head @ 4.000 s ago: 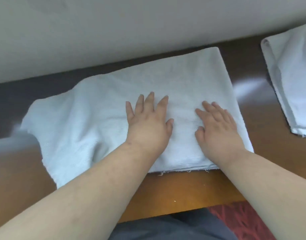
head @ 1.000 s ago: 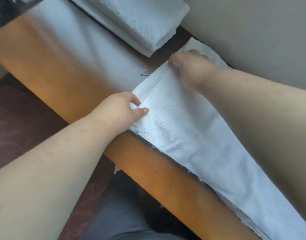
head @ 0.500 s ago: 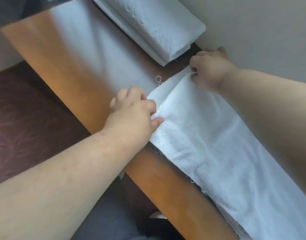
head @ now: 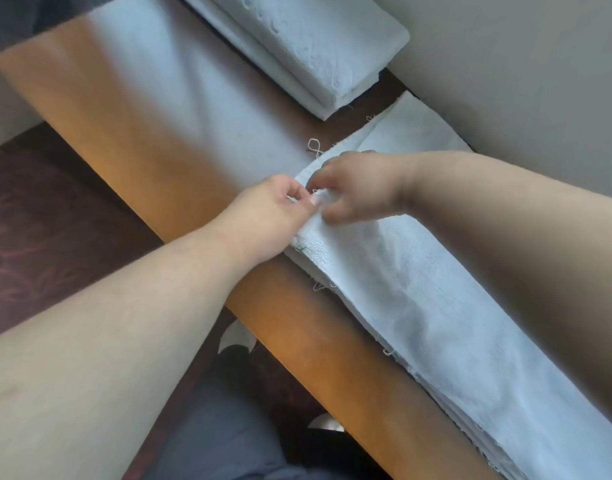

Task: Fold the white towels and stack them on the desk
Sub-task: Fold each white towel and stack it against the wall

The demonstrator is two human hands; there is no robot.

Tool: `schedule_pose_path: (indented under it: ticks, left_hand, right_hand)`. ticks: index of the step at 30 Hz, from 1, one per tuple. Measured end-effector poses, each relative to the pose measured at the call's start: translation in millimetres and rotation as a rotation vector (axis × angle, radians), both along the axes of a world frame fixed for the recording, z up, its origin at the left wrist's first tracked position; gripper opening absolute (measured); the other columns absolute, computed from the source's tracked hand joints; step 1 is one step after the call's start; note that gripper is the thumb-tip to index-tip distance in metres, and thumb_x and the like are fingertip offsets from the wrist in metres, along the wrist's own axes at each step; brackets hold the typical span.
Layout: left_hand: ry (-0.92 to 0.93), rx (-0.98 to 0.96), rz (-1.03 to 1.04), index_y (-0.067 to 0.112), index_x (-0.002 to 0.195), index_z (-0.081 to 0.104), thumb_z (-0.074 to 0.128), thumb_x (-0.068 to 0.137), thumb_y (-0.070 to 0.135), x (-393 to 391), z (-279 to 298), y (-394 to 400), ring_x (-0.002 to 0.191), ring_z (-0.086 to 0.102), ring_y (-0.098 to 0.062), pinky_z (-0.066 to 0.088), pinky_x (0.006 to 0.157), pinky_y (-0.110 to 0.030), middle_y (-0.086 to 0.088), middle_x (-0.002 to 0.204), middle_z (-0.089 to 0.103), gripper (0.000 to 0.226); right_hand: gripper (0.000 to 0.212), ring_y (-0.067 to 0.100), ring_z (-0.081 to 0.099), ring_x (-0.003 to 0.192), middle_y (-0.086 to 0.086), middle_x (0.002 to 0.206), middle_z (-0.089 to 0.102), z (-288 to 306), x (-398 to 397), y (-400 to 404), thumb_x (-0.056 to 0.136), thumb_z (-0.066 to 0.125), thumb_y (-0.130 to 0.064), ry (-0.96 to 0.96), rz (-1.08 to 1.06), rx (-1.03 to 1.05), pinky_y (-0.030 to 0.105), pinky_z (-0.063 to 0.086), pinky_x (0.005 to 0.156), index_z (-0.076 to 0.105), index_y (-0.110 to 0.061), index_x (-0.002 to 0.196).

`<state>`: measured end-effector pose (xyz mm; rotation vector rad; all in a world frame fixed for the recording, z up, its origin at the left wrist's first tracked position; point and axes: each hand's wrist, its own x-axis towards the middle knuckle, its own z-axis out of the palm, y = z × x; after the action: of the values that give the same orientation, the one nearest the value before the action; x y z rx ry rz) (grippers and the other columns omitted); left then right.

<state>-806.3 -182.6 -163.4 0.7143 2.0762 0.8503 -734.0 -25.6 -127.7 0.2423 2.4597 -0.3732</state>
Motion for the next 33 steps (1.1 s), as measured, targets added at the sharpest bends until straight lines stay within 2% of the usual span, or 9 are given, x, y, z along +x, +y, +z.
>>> schedule_pose_path:
  ticks: [3, 6, 9, 14, 18, 21, 24, 28, 33]
  left_hand:
    - [0.122, -0.134, -0.103, 0.027, 0.094, 0.062, 0.042, 0.099, 0.039, -16.1, -0.4, -0.6, 0.073, 0.066, -0.014, 0.043, 0.058, -0.021, 0.003, 0.077, 0.069, 0.024]
    - [0.08, -0.207, -0.138, 0.027, 0.092, 0.063, 0.046, 0.096, 0.034, -24.5, 1.7, 0.1, 0.061, 0.063, -0.003, 0.041, 0.055, -0.021, 0.003, 0.069, 0.071, 0.019]
    - [0.108, -0.28, -0.275, 0.029, 0.088, 0.059, 0.053, 0.089, 0.034, -27.8, 9.2, 3.2, 0.057, 0.059, 0.0, 0.036, 0.051, -0.022, 0.009, 0.065, 0.068, 0.008]
    - [0.37, -0.225, -0.457, 0.027, 0.073, 0.051, 0.061, 0.085, 0.049, -18.3, 18.1, 15.9, 0.06, 0.052, -0.009, 0.03, 0.048, -0.024, 0.007, 0.068, 0.057, 0.027]
    - [0.07, -0.096, -0.27, 0.031, 0.101, 0.061, 0.059, 0.094, 0.038, -3.0, 9.2, 19.9, 0.066, 0.067, -0.008, 0.045, 0.048, -0.019, 0.01, 0.081, 0.069, 0.01]
    - [-0.52, 0.044, 0.047, 0.023, 0.107, 0.065, 0.049, 0.099, 0.036, 10.1, 10.6, 16.1, 0.072, 0.072, -0.012, 0.052, 0.053, -0.023, 0.005, 0.091, 0.074, 0.022]
    - [-0.879, 0.187, 0.043, 0.021, 0.106, 0.066, 0.047, 0.101, 0.035, 15.0, 11.9, 9.6, 0.08, 0.069, -0.019, 0.056, 0.068, -0.03, -0.001, 0.095, 0.073, 0.024]
    - [-0.877, 0.196, -0.011, 0.023, 0.114, 0.065, 0.055, 0.09, 0.057, 12.9, 14.5, 3.5, 0.085, 0.069, -0.018, 0.054, 0.071, -0.03, 0.001, 0.101, 0.071, 0.043]
    - [-0.656, 0.086, 0.083, 0.015, 0.11, 0.069, 0.053, 0.093, 0.026, 8.6, 16.2, 3.6, 0.088, 0.073, -0.023, 0.059, 0.072, -0.035, -0.007, 0.098, 0.075, 0.026]
  right_hand:
    - [0.037, 0.021, 0.051, 0.11, -0.011, 0.108, 0.055, -2.2, -1.4, -3.0, 0.074, 0.048, -0.043, 0.074, 0.031, 0.057, 0.04, 0.047, 0.092, 0.063, -0.038, 0.108]
    - [0.036, 0.014, 0.057, 0.093, -0.014, 0.099, 0.06, -2.8, -1.5, -8.3, 0.071, 0.045, -0.04, 0.192, -0.073, -0.059, 0.029, 0.049, 0.076, 0.062, -0.042, 0.103]
    - [0.015, 0.003, 0.055, 0.079, -0.016, 0.081, 0.058, -7.0, 1.6, -14.8, 0.077, 0.047, -0.029, 0.268, -0.142, -0.16, 0.021, 0.042, 0.063, 0.056, -0.039, 0.083]
    - [0.015, 0.0, 0.05, 0.067, -0.01, 0.071, 0.058, -17.4, 24.3, -12.8, 0.073, 0.042, -0.02, 0.621, -0.535, -0.394, 0.017, 0.042, 0.062, 0.055, -0.026, 0.077]
    - [0.017, 0.006, 0.049, 0.066, -0.006, 0.07, 0.055, -22.6, 38.5, -11.1, 0.077, 0.044, -0.012, 0.785, -0.753, -0.474, 0.026, 0.044, 0.06, 0.054, -0.025, 0.076]
    - [0.012, 0.009, 0.048, 0.07, -0.005, 0.074, 0.053, -26.9, 38.9, -13.5, 0.078, 0.046, -0.012, 0.815, -0.78, -0.461, 0.032, 0.044, 0.063, 0.054, -0.019, 0.084]
    - [0.012, 0.013, 0.05, 0.079, -0.006, 0.083, 0.054, -32.1, 39.2, -21.5, 0.078, 0.049, -0.011, 0.839, -0.801, -0.514, 0.033, 0.045, 0.073, 0.055, -0.015, 0.088]
    - [0.018, 0.016, 0.053, 0.109, -0.009, 0.106, 0.056, -39.0, 42.5, -31.3, 0.083, 0.059, -0.005, 0.983, -0.737, -0.443, 0.029, 0.042, 0.097, 0.061, -0.02, 0.093]
    - [0.021, 0.014, 0.054, 0.107, -0.002, 0.111, 0.056, -53.9, 50.5, -38.6, 0.077, 0.066, -0.006, 0.978, -0.769, -0.428, 0.027, 0.043, 0.096, 0.066, -0.012, 0.097]
